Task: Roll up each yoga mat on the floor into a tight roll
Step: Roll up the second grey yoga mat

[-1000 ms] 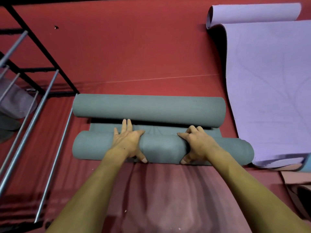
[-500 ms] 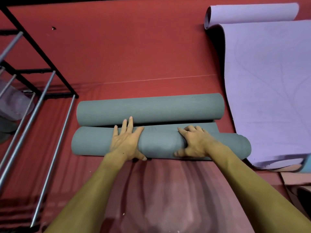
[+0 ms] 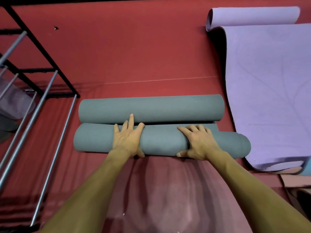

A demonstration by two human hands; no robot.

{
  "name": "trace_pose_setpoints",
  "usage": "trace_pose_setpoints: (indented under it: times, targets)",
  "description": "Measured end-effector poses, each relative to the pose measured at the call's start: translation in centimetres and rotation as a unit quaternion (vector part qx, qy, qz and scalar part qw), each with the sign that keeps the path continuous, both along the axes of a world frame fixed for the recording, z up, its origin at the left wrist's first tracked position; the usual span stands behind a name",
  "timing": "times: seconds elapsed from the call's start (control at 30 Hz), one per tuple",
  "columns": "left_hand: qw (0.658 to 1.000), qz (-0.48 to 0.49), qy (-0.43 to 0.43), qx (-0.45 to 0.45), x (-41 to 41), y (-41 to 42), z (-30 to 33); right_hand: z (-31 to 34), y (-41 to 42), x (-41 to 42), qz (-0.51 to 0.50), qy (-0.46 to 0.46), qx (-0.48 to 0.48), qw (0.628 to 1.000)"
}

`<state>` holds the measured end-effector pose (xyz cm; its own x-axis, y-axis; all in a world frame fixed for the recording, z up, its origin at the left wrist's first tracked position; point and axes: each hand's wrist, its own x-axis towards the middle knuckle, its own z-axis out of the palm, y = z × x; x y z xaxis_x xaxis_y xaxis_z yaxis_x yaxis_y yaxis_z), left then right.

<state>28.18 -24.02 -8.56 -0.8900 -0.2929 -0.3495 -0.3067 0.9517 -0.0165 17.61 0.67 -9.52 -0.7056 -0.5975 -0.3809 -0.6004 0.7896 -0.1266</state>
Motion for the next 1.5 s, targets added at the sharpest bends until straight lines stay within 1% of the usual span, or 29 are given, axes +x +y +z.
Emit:
trace_pose_setpoints:
  times: [0.03, 0.1, 0.17, 0.27, 0.37, 0.5, 0.53, 0.6, 0.67, 0.77, 0.9, 0.93, 1.1, 1.13, 1.2, 1.27, 1.3, 1.37, 1.5]
  targets:
    - [1.0, -0.008, -0.014, 0.012, -0.2, -0.2, 0.3, 0.3, 0.0, -0.1, 0.004, -0.016, 0.012, 1.0]
    - [0.997, -0.026, -0.068, 0.038, -0.1, -0.7, 0.9, 0.7, -0.2, 0.0, 0.013, -0.084, 0.035, 0.996]
    - [0.991, -0.034, -0.111, 0.062, 0.4, -1.1, 1.2, 0.8, -0.2, 0.7, 0.002, -0.142, 0.032, 0.989]
    - [0.991, -0.028, -0.098, 0.087, 1.3, -1.1, 1.0, 0.4, 0.3, 1.6, -0.04, -0.162, -0.008, 0.986]
    - [0.993, -0.021, -0.069, 0.089, 1.5, -0.9, 1.5, 0.1, 0.3, 1.0, -0.056, -0.188, -0.019, 0.98]
    - [0.999, -0.032, 0.02, 0.02, 1.1, -0.6, 2.3, -0.1, 0.2, -0.8, -0.029, -0.13, -0.015, 0.991]
    - [0.999, -0.04, 0.022, 0.02, 0.9, -0.6, 2.2, -0.3, 0.2, -1.1, -0.026, -0.131, -0.013, 0.991]
    - [0.998, -0.043, 0.004, 0.053, 0.5, -0.9, 1.9, -0.4, 0.1, -1.5, -0.027, -0.137, -0.018, 0.99]
    - [0.996, -0.042, -0.012, 0.075, 0.2, -0.9, 1.7, -0.1, 0.2, -1.6, -0.053, -0.142, -0.032, 0.988]
    - [0.997, -0.035, -0.03, 0.065, 0.0, -0.2, 1.2, 0.4, 0.2, -1.5, -0.081, -0.155, -0.055, 0.983]
    - [0.998, -0.015, -0.006, 0.058, 0.4, 0.9, -0.3, 0.2, 0.2, -0.9, -0.047, -0.101, -0.029, 0.993]
    - [0.998, -0.009, -0.005, 0.06, 0.4, 0.9, -0.4, 0.2, 0.2, -0.7, -0.05, -0.1, -0.026, 0.993]
    - [0.998, -0.007, -0.011, 0.056, 0.2, 0.4, -0.4, 1.1, 0.2, 0.5, -0.056, -0.144, -0.025, 0.988]
    - [0.998, -0.007, -0.004, 0.059, 0.2, 0.3, -0.4, 1.1, 0.2, 0.6, -0.045, -0.129, -0.012, 0.991]
    - [0.998, -0.012, 0.007, 0.065, 0.2, 0.0, -0.5, 0.6, 0.1, 1.0, -0.018, -0.064, 0.008, 0.998]
    - [0.998, -0.017, 0.013, 0.062, -0.1, -0.1, -0.5, 0.1, -0.1, 1.2, -0.005, -0.009, 0.007, 1.0]
    - [0.998, -0.02, 0.017, 0.056, -0.2, -0.2, -0.4, -0.1, -0.2, 1.1, 0.003, 0.002, 0.005, 1.0]
    - [0.999, -0.025, 0.012, 0.041, -0.2, -0.3, -0.2, -0.3, 0.0, 0.7, 0.019, -0.007, 0.002, 1.0]
    - [0.998, -0.022, -0.025, 0.052, 0.4, 0.0, 0.2, 0.7, 0.0, -0.2, -0.003, -0.079, -0.008, 0.997]
